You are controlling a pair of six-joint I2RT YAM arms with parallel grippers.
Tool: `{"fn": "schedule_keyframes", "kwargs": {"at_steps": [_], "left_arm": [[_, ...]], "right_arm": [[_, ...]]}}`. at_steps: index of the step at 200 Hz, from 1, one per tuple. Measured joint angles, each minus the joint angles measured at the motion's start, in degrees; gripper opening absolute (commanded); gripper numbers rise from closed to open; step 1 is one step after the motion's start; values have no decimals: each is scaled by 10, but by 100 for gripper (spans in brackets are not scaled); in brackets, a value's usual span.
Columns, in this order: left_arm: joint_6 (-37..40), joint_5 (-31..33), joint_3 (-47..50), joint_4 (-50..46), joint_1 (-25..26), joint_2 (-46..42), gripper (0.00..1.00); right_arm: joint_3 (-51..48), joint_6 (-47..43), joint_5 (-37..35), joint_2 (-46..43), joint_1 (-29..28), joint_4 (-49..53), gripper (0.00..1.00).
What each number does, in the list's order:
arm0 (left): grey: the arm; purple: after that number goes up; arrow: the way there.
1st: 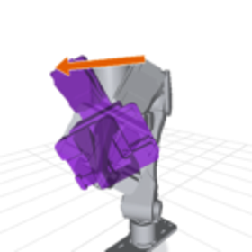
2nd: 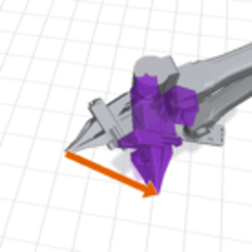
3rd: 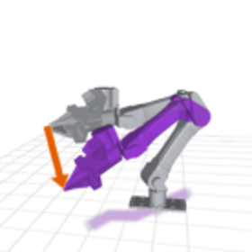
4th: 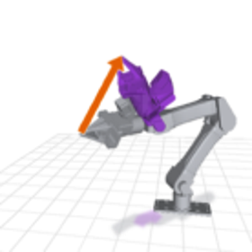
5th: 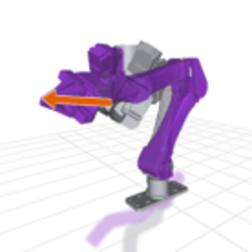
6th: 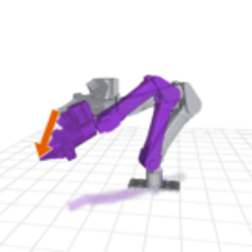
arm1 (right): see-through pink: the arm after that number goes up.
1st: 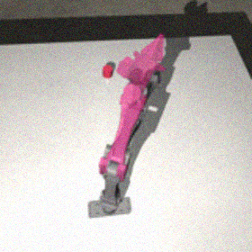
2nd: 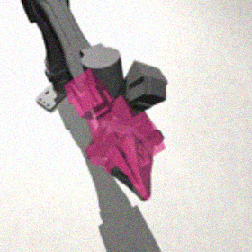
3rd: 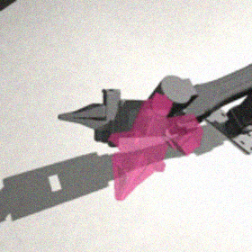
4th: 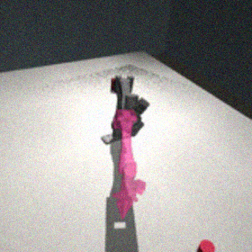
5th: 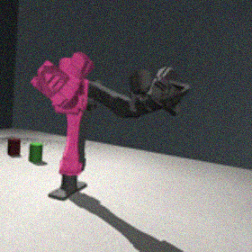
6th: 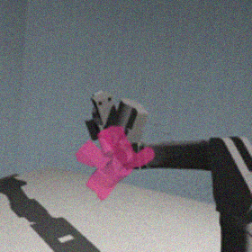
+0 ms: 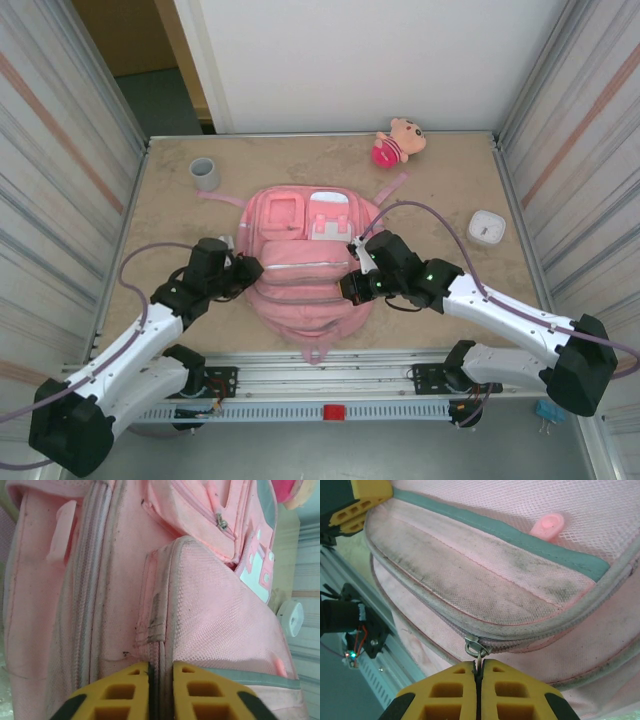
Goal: Pack the student bag
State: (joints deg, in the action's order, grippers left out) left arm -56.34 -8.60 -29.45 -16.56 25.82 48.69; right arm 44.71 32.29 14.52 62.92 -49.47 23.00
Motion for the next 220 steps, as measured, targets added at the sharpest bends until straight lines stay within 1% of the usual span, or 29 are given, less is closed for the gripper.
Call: {"fn": "schedule_keyframes", "kwargs": {"at_steps": [14, 24, 32, 46, 66, 100, 116, 138, 158, 173, 180, 195, 212, 220], "left_arm": [[31, 17, -9, -11, -8, -11, 53], [58, 27, -19, -19, -7, -20, 59], [91, 29, -30, -23, -3, -27, 62], [153, 36, -53, -29, 13, -36, 63], [262, 38, -86, -31, 53, -39, 63], [509, 35, -116, -27, 155, -30, 63], [625, 20, -126, -25, 200, -1, 63], [738, 3, -150, -25, 246, 73, 64], [811, -2, -175, -24, 273, 157, 60], [844, 2, -186, -16, 284, 211, 56], [856, 5, -190, -12, 287, 232, 50], [874, 9, -196, -5, 288, 260, 36], [892, 9, -199, 1, 288, 264, 23], [895, 9, -199, 8, 289, 262, 18]], "right_arm": [[0, -1, 10, 0, 1, -2, 0], [0, -1, 15, 2, 1, -5, 0], [-1, -2, 18, 2, 1, -7, 0], [-1, -2, 22, 5, 1, -9, 0], [-1, -2, 25, 5, 3, -11, 0], [-1, -2, 29, 5, 4, -12, 0], [-4, -2, 31, 5, 4, -16, 0], [-10, -2, 33, 5, 4, -20, 0], [-16, -2, 35, 5, 5, -24, 0], [-19, -2, 36, 5, 6, -25, 0], [-20, -2, 38, 5, 7, -26, 0], [-22, -2, 39, 5, 8, -29, 0], [-26, -2, 40, 4, 10, -29, 0], [-28, -2, 43, 2, 14, -30, 0]]}}
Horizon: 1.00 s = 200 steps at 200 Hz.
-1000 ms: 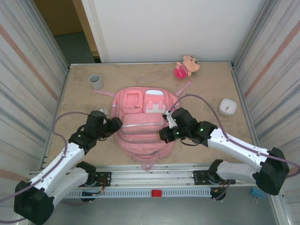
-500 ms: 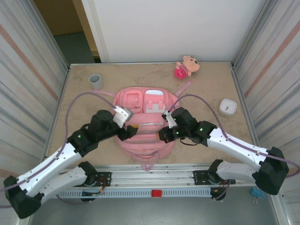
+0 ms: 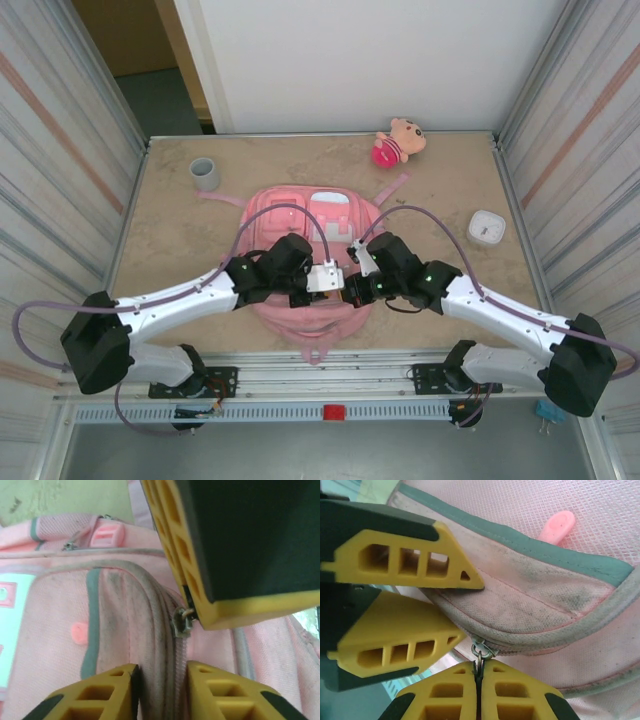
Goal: Pack the student bag
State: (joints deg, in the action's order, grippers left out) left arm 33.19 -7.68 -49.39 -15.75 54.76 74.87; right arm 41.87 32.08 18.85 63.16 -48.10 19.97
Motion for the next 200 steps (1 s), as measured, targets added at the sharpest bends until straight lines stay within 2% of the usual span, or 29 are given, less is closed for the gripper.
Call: {"fn": "schedule_keyframes", "kwargs": {"at_steps": [38, 70, 87, 131, 138, 152, 164, 181, 200], "left_arm": [[18, 6, 19, 27, 0, -28, 17], [25, 9, 38, 37, -2, -58, 16], [29, 5, 45, 40, -5, -77, 16], [40, -52, 56, 56, -7, -99, 16], [41, -55, 58, 60, -7, -99, 20], [42, -51, 59, 66, -7, -93, 38], [42, -41, 59, 69, -7, -86, 49], [36, -21, 59, 73, -7, -75, 54], [35, -6, 59, 85, -7, -59, 55]], "right_arm": [[-14, 0, 24, -22, 46, -11, 0], [-26, -9, 36, -24, 129, -2, 0], [-26, -12, 34, -17, 155, 0, 0], [-26, -11, 0, 36, 185, -20, 0], [-26, -11, 1, 41, 185, -24, 0], [-26, -11, 1, 43, 182, -30, 0], [-25, -11, 0, 41, 175, -32, 0], [-25, -13, 2, 28, 160, -31, 0], [-25, -13, 12, 3, 140, -28, 0]]}}
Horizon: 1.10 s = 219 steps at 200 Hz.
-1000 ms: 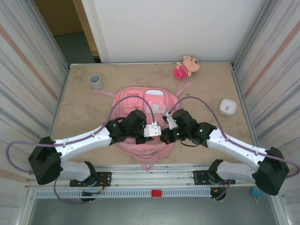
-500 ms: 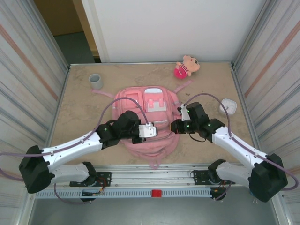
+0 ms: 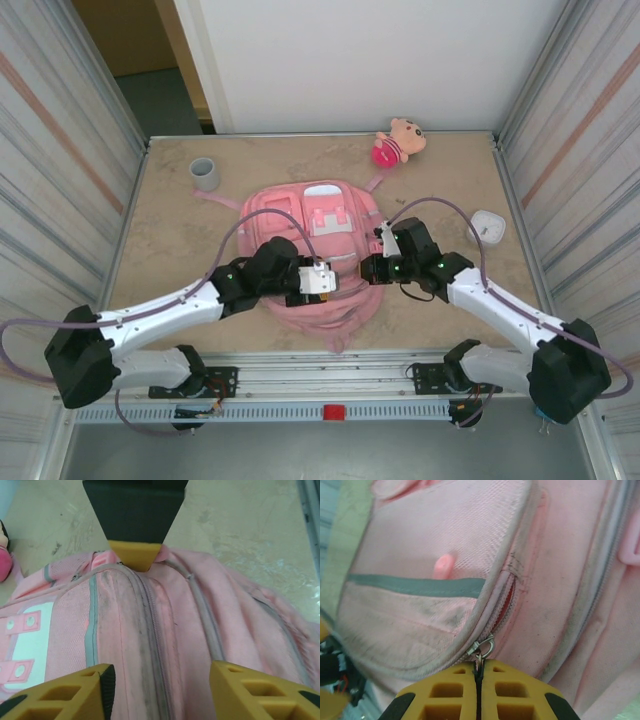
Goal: Pack the student bag
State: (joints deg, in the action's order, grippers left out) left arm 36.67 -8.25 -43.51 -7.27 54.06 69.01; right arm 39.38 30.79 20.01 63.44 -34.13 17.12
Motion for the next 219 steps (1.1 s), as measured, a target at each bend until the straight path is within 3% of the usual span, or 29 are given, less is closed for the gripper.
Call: {"fn": "schedule_keyframes", "kwargs": {"at_steps": [38, 88, 104, 158, 219], "left_arm": [[0, 14, -26, 13, 3, 62, 48], [4, 19, -37, 16, 15, 83, 7], [7, 14, -35, 16, 15, 76, 0], [12, -3, 4, 48, 14, 32, 0], [25, -50, 12, 46, 0, 19, 0]], "right_arm": [[0, 0, 11, -39, -48, 6, 0], [0, 0, 3, -43, -57, 30, 0], [0, 0, -3, -44, -52, 34, 0], [-14, 7, -2, -54, -16, 6, 0], [-19, 31, -13, -31, -11, -26, 0]]}}
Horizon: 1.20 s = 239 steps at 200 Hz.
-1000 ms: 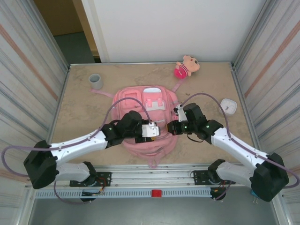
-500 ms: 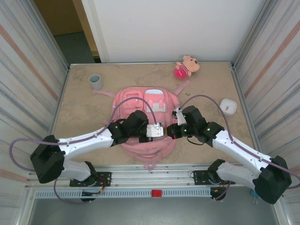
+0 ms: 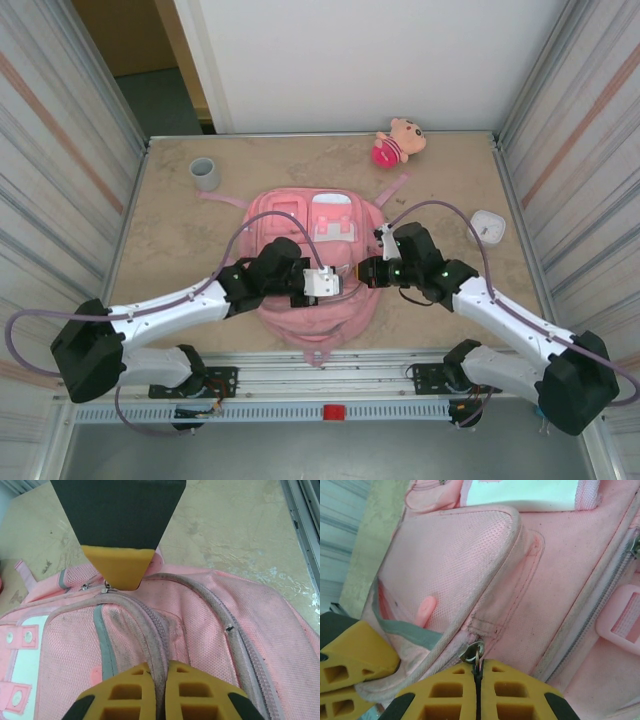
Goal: Pack the student bag
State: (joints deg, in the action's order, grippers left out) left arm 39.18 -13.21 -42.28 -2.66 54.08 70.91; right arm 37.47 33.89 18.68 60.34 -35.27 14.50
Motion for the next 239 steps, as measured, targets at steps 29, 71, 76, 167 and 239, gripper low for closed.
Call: {"fn": "schedule_keyframes", "kwargs": {"at_steps": [29, 71, 76, 167, 239], "left_arm": [[3, -8, 0, -1, -5, 0, 0], [7, -7, 1, -5, -8, 0, 0], [7, -6, 1, -5, -8, 0, 0], [-26, 8, 7, 9, -5, 0, 0], [-43, -23, 12, 26, -15, 0, 3]], "right_arm": [[0, 6, 4, 20, 0, -16, 0], [0, 6, 44, 47, 20, -32, 0], [1, 6, 50, 50, 23, -34, 0], [34, -46, 156, 72, 61, -1, 0], [51, -52, 152, 74, 88, 42, 0]]}}
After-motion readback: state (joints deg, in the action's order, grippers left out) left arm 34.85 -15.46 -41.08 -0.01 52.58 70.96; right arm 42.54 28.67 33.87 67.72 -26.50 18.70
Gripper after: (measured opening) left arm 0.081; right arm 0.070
